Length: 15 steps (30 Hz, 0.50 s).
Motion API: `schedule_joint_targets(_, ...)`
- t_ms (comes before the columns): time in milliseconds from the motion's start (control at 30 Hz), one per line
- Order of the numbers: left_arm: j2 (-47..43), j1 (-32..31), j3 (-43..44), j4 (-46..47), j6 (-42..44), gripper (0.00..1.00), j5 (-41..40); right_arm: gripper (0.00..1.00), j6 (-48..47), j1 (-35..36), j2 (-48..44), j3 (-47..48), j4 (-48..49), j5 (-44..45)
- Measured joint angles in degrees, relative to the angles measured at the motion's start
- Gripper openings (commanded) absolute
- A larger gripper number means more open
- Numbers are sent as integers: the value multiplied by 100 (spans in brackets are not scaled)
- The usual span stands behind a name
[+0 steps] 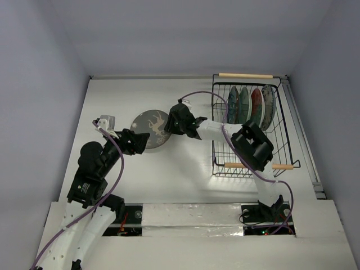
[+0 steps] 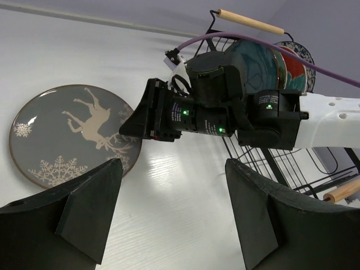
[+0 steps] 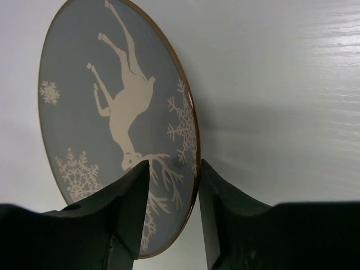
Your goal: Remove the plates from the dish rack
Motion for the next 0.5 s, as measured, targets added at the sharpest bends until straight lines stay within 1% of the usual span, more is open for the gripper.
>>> schedule_joint_targets(33, 0, 0, 0, -2, 0, 71, 2, 47, 0, 0, 0, -22, -33, 24)
schedule_joint_targets(67, 0, 0, 0, -2, 0, 71, 0, 52, -13, 4, 0, -39, -66, 52)
schedule_joint_targets(200, 0, 0, 0, -4, 0, 71, 0, 65, -81, 7, 0, -76, -146, 170)
schedule_joint_targets(233, 0, 0, 0, -4, 0, 71, 0, 72, -109, 7, 0, -76, -151, 192)
schedule_joint_targets(300, -2, 0, 0, -4, 0, 71, 0, 78, -175, 26, -4, -74, -155, 256)
schedule_joint_targets(333, -4, 0, 0, -2, 0, 71, 0, 84, -223, 39, -7, -72, -179, 273)
schedule_joint_targets(433, -9, 0, 0, -4, 2, 71, -9, 88, -424, 103, -85, -59, -378, 271)
schedule_joint_targets(500, -13, 0, 0, -9, 2, 71, -37, 86, -592, 160, -293, -50, -590, 306)
